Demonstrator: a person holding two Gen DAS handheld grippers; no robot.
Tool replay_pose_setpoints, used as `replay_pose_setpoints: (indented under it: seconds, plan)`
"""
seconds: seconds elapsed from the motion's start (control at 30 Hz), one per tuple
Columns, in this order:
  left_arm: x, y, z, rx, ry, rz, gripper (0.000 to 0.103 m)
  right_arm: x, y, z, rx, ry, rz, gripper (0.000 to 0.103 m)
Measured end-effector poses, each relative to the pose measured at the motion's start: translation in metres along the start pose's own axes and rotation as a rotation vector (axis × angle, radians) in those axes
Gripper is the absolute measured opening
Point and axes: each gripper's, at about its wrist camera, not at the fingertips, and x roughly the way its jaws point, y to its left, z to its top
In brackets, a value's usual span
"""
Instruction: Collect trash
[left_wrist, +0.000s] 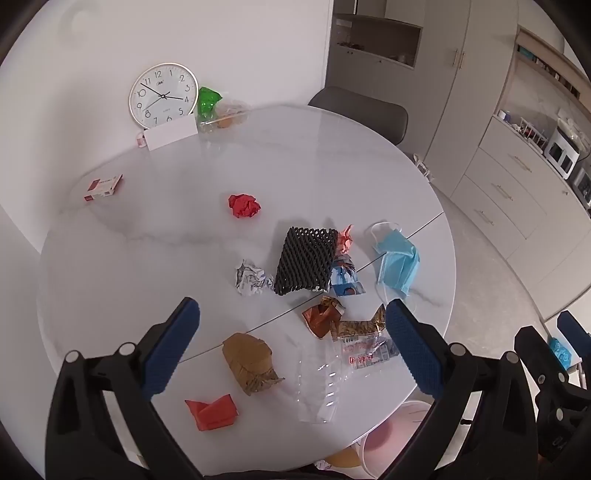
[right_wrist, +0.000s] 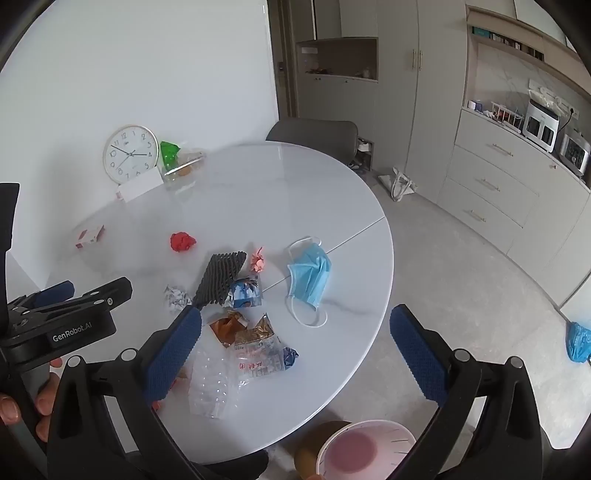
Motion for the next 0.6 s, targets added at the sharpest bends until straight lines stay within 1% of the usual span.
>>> replay_pose_setpoints:
  seconds: [0.6]
  plan:
    - [0.0057, 0.0020, -0.0040, -0.001, 0.014, -0.001, 0.097, 0.0024, 0.0004, 0.0003, -0.005, 0.021, -0.006, 0.101]
